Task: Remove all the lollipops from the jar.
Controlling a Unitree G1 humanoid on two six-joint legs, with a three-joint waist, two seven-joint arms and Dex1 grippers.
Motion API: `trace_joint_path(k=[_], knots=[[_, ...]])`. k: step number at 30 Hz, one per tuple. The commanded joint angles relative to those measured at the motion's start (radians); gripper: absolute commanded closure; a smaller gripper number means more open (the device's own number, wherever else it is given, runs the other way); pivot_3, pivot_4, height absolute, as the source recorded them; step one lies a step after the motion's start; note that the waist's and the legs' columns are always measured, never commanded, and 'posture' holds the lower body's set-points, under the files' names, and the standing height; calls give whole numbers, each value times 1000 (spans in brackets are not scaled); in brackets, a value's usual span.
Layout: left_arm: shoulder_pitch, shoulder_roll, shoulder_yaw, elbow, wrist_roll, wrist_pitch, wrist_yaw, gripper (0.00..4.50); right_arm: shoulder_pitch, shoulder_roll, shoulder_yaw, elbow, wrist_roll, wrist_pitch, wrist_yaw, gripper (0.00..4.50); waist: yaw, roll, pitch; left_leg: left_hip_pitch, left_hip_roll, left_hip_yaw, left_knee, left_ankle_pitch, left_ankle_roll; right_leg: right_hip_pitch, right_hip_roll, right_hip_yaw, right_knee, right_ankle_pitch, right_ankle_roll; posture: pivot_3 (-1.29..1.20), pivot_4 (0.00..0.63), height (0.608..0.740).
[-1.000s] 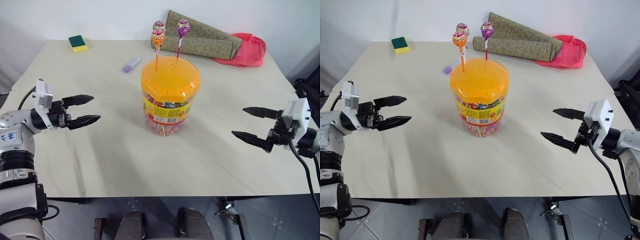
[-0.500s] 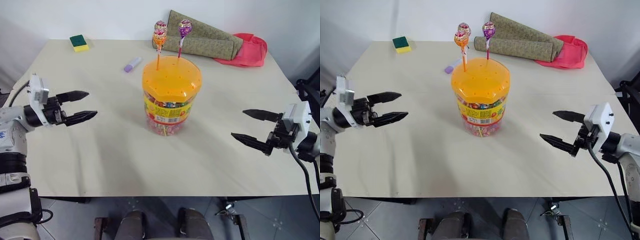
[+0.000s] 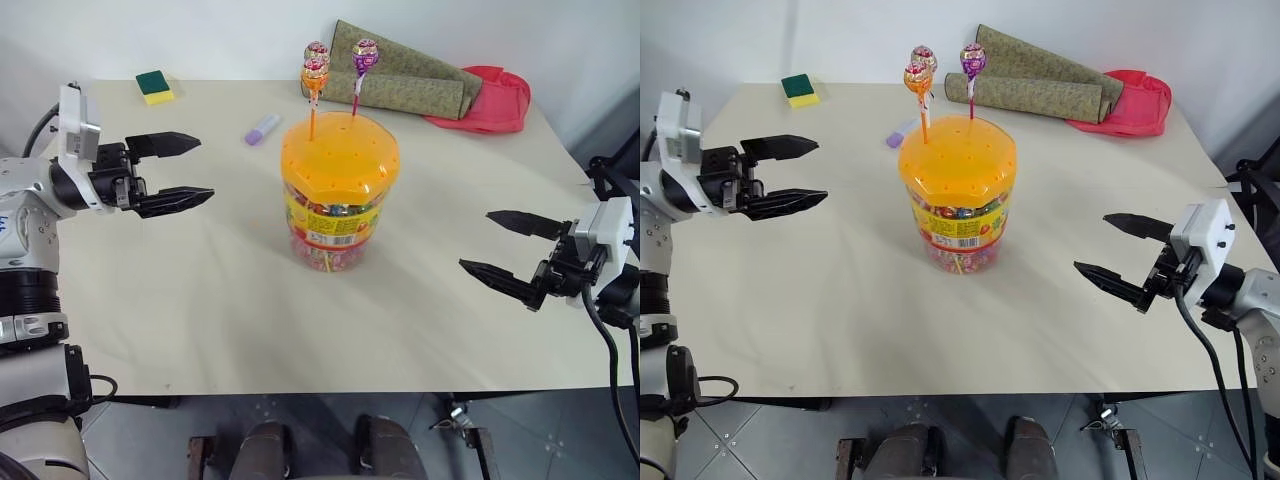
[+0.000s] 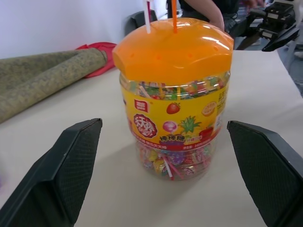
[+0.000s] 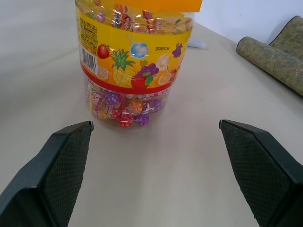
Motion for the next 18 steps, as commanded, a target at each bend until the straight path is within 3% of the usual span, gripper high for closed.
trace_joint_path(k=[1,18], knots=[[-72,-23,-18,-8,-9,3,-19,0,-3,5,-30,-28,15,-13,-11,43,6,0,0,0,0,0,0,0,0,0,0,0,0,0,0,0,150,740],[-208,-177,-112,-14,0,102,-24,0,-16,20,-23,-36,13,-19,-33,43,20,0,0,0,0,0,1,0,0,0,0,0,0,0,0,0,150,740]])
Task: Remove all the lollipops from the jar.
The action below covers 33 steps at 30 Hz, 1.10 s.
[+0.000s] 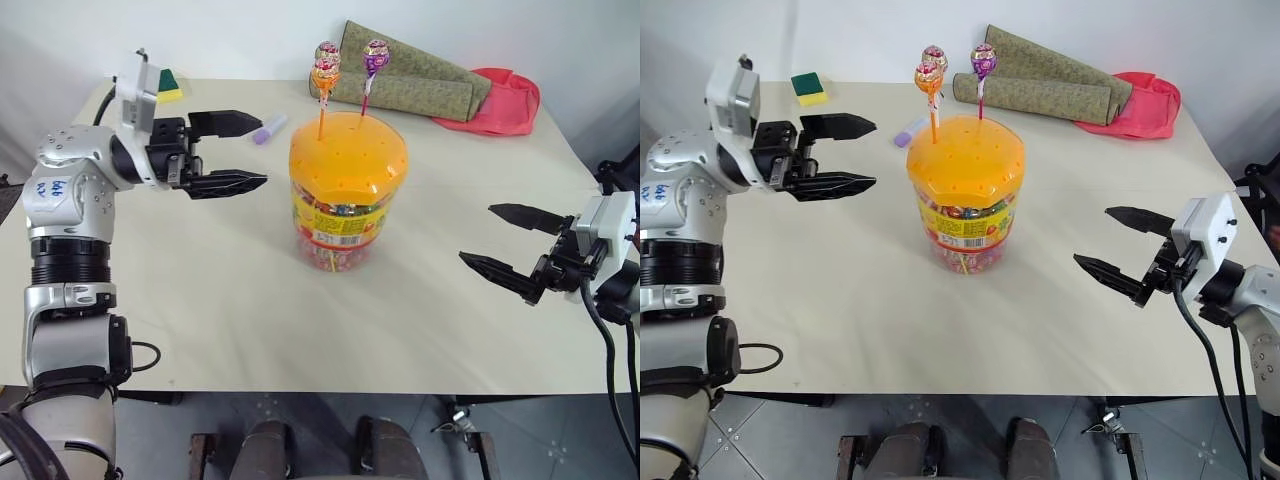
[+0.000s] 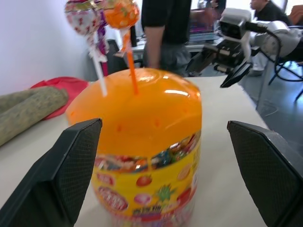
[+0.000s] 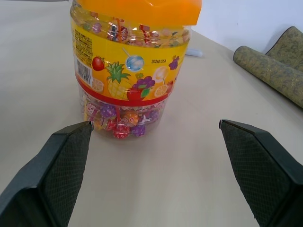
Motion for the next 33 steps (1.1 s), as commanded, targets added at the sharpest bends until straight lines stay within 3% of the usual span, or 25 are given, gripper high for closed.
trace_joint_path(k=[1,24,27,33], knots=[[-52,-21,-20,3,5,22,2,0,6,11,-26,-39,13,-19,-11,43,2,0,0,0,0,0,0,0,0,0,0,0,0,0,0,0,150,740],[-227,-209,-55,142,55,12,89,0,39,32,-40,-76,11,-20,-49,43,1,0,0,0,0,0,0,0,0,0,0,0,0,0,0,0,150,740],[-259,-224,-47,183,72,6,142,535,48,31,-49,-88,20,-17,-54,0,1,-1,0,0,0,0,0,0,0,0,0,0,0,0,0,0,150,740],[-279,-227,-45,207,71,-10,127,2459,4,37,-92,-108,107,17,-84,0,1,-1,0,0,0,0,0,0,0,0,0,0,0,0,0,0,150,740]])
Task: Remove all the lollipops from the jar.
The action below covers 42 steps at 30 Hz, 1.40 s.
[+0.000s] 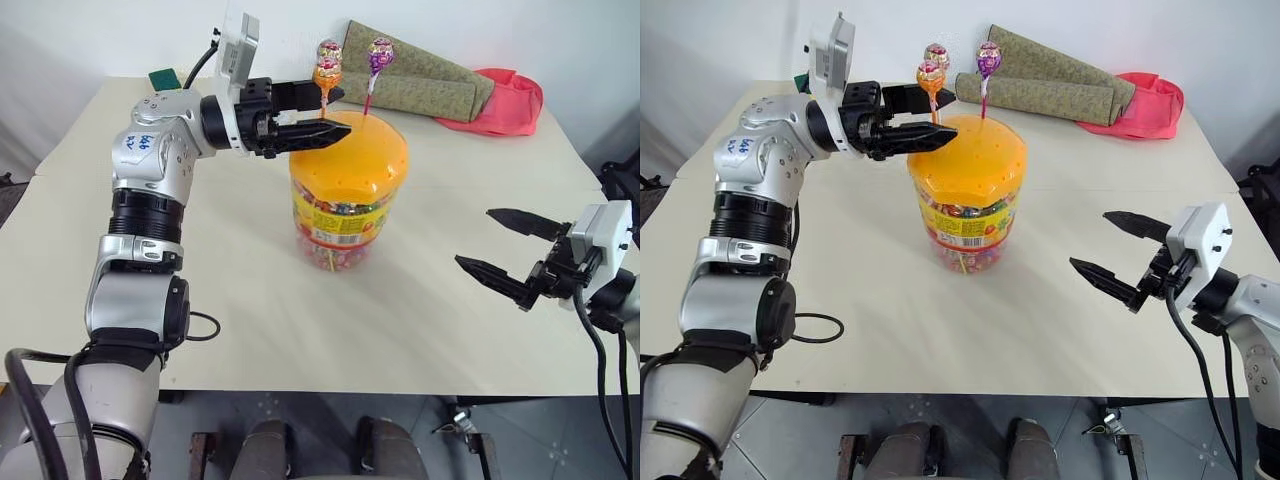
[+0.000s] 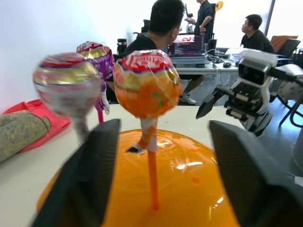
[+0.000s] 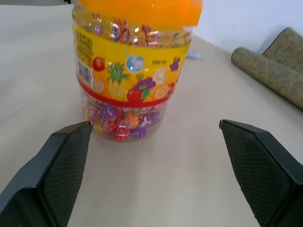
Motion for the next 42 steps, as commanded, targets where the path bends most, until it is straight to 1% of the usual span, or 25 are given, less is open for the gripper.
trace_joint_path(k=[1,6,7,13,17,20,22,25,27,29,34,36,38,40,42], knots=[[-42,-1,16,-4,0,-20,-4,2736,-51,9,-66,-45,100,26,-44,0,-1,0,0,0,0,0,0,0,0,0,0,0,0,0,0,0,150,740],[-52,0,19,-17,-7,-6,-1,4360,-101,-9,-90,-73,211,87,-75,0,-1,0,0,0,0,0,0,0,0,0,0,0,0,0,0,0,150,740],[-55,1,19,-24,-8,-1,2,4437,-115,-18,-93,-81,241,105,-79,0,0,0,0,0,0,0,0,0,0,0,0,0,0,0,0,0,150,740],[-87,13,25,-46,-6,1,19,4437,-216,-57,-89,-72,342,175,-113,0,-1,0,0,0,0,0,0,0,0,0,0,0,0,0,0,0,150,740],[-122,19,39,-55,-7,11,63,4437,-253,-76,-59,-50,333,181,-77,0,1,-1,0,-1,0,-1,0,0,0,0,0,-1,0,0,0,0,150,740],[-129,36,50,-87,0,45,126,4437,-285,-76,-38,-23,321,176,-67,0,-1,-1,0,-1,0,-1,0,0,0,0,0,-1,-1,0,0,0,150,740],[-128,60,51,-115,14,87,175,4437,-301,-78,-28,-7,312,173,-55,0,-1,-1,0,-1,0,-1,0,0,0,0,0,-1,0,0,0,0,150,740],[-111,135,50,-178,45,204,275,4437,-320,-86,-18,21,303,173,-25,0,-5,-1,0,-1,0,-1,0,0,0,0,0,-1,0,0,0,0,150,740],[-91,191,48,-227,55,294,314,4437,-335,-91,-12,38,308,179,-5,0,-9,-1,0,-1,0,-1,-1,0,0,-1,0,0,0,0,0,0,150,740],[-55,262,39,-292,78,434,380,4437,-353,-103,-2,62,315,188,31,0,-12,0,0,-1,0,-1,-1,0,0,-1,0,0,0,0,0,0,150,740],[29,356,29,-394,103,638,475,4437,-378,-110,9,98,310,193,85,0,-5,-1,0,-1,0,-1,0,0,0,-1,0,0,0,0,0,0,150,740],[175,430,16,-438,122,728,488,4437,-399,-116,31,132,292,189,119,0,-4,0,0,-1,0,-1,0,0,0,-1,0,0,0,0,0,0,150,740],[324,457,19,-455,131,803,526,4437,-416,-110,57,160,274,184,142,0,-9,1,0,1,0,1,-1,0,0,-1,0,2,1,0,0,0,150,740],[407,460,2,-438,143,882,568,4437,-420,-103,75,170,262,182,163,0,-10,1,0,2,1,1,-2,0,0,-1,0,2,2,0,0,0,150,740],[448,465,-23,-430,158,914,590,4437,-417,-100,82,171,259,185,178,0,-9,-5,4,0,1,1,-1,0,0,-2,1,2,2,0,0,0,150,740]])
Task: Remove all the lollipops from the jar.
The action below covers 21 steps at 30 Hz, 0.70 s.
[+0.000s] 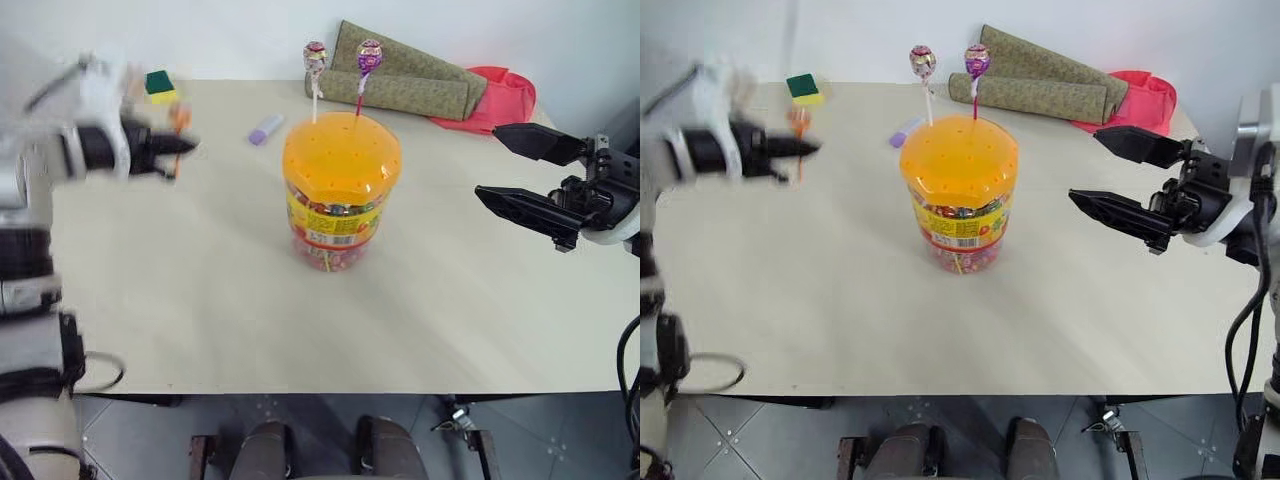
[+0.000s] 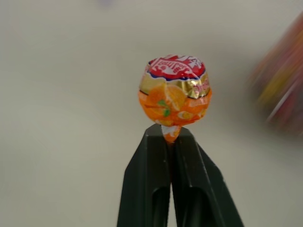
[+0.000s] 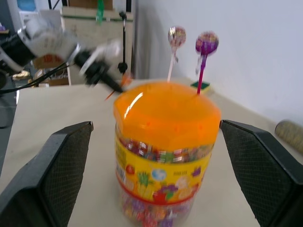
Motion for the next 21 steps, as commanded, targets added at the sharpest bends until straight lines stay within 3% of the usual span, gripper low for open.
trace_joint_path(k=[1,9,12,21], knots=[[10,23,-15,-18,22,61,39,4437,-11,-3,-5,-16,-1,-8,34,0,7,-7,4,-1,0,0,1,0,0,-1,0,0,0,0,0,0,150,740],[-1,2,-62,79,38,143,84,4437,-17,-9,-5,21,-21,-14,72,0,12,-9,4,-3,-1,-3,3,0,0,0,-1,-2,0,0,0,0,150,740],[-10,-5,-49,91,22,179,87,3753,-19,-15,-13,22,-22,-8,78,0,9,-8,4,-2,-1,-2,2,0,0,0,-1,-1,0,0,0,0,150,740],[-29,24,-36,50,6,242,100,1139,-14,-28,-32,22,-28,-9,79,0,8,-8,4,-1,-1,-1,2,0,0,0,-1,0,1,0,0,0,150,740]])
